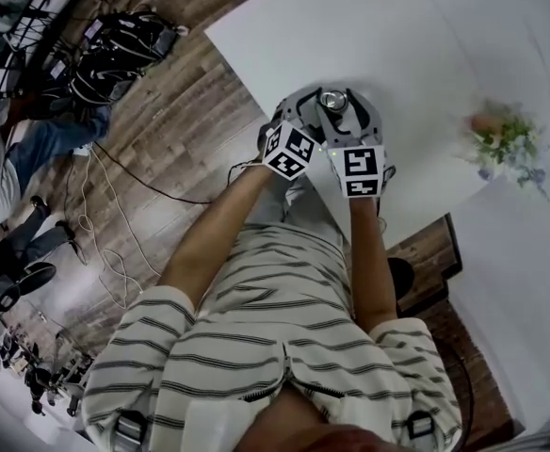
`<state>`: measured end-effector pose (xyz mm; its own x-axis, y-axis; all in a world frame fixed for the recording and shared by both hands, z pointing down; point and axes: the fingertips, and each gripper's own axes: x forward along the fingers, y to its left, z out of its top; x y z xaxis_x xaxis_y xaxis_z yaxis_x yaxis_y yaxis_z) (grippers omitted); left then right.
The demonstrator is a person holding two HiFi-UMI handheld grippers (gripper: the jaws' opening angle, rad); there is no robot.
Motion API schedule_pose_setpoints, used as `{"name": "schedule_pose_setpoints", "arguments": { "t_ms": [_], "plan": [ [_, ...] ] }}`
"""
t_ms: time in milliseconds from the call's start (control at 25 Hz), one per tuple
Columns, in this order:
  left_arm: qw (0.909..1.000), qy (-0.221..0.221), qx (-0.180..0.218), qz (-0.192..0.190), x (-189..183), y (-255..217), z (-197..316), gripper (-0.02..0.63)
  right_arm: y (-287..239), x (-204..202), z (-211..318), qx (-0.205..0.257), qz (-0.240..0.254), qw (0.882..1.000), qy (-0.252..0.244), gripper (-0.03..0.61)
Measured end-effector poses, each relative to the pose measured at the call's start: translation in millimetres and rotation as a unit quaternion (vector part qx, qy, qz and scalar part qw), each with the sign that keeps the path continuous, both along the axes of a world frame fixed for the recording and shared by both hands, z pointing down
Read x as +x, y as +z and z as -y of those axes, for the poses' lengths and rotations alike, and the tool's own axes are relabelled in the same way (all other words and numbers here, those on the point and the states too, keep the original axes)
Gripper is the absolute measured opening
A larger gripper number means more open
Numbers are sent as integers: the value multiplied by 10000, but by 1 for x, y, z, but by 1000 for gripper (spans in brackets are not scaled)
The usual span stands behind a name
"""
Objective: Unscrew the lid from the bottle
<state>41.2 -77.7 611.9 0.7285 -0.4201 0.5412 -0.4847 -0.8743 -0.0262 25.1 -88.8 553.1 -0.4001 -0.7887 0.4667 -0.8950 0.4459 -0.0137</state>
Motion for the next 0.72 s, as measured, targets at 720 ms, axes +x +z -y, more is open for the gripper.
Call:
{"name": "schedule_pose_setpoints", "arguments": {
  "t_ms": [720],
  "plan": [
    [10000,28,-8,3,-1,-1,0,308,-1,-5,-5,68,-215,9893,-1439,247]
  ]
}}
